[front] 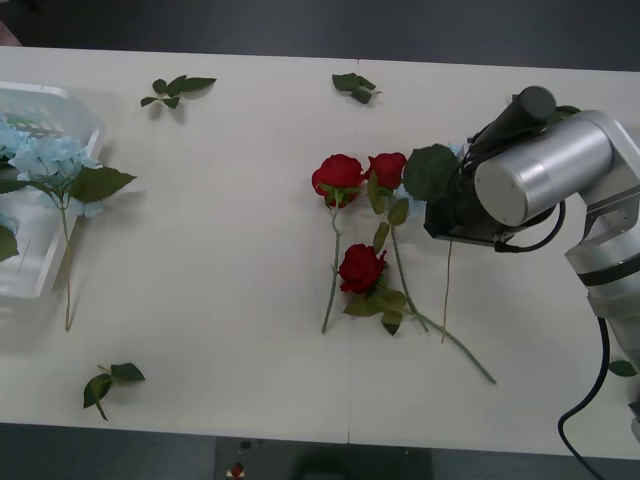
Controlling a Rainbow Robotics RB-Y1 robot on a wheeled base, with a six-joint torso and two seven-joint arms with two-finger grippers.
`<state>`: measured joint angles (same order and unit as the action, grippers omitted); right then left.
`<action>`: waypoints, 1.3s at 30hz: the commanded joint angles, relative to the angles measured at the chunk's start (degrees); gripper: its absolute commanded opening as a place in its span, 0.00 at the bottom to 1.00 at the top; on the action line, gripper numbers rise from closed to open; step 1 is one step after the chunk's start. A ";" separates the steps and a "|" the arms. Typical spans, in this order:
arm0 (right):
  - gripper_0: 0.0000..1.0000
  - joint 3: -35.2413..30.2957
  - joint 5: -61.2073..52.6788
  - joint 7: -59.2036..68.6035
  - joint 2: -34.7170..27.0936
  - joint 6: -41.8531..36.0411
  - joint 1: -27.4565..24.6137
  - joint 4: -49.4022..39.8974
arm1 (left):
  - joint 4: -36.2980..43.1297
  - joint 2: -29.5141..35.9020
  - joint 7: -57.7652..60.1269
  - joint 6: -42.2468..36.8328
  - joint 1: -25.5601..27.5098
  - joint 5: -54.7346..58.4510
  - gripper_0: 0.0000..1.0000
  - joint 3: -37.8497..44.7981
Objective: Put the red flowers into the right box and the blue flowers into the left box
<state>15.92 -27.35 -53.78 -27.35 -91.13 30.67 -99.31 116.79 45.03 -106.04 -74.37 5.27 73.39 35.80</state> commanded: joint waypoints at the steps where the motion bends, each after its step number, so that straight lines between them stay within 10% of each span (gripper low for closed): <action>1: 0.00 -3.53 -1.57 -2.82 -1.03 -1.51 0.88 -6.86 | 3.71 -3.72 -6.37 -0.17 -2.64 -6.42 0.87 -2.57; 15: 0.00 -11.00 -21.34 -21.46 2.22 10.00 1.67 -11.69 | 12.58 -22.27 -7.87 -13.70 -17.40 -16.61 0.87 -12.24; 39: 0.00 -15.84 -58.08 -47.12 6.70 21.60 6.41 -11.69 | 12.58 -30.79 11.55 0.10 -24.17 -10.20 1.00 -39.40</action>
<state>0.10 -83.36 -99.41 -21.45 -70.69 35.30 -109.33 127.67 14.11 -98.81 -75.70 -16.01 63.29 -2.58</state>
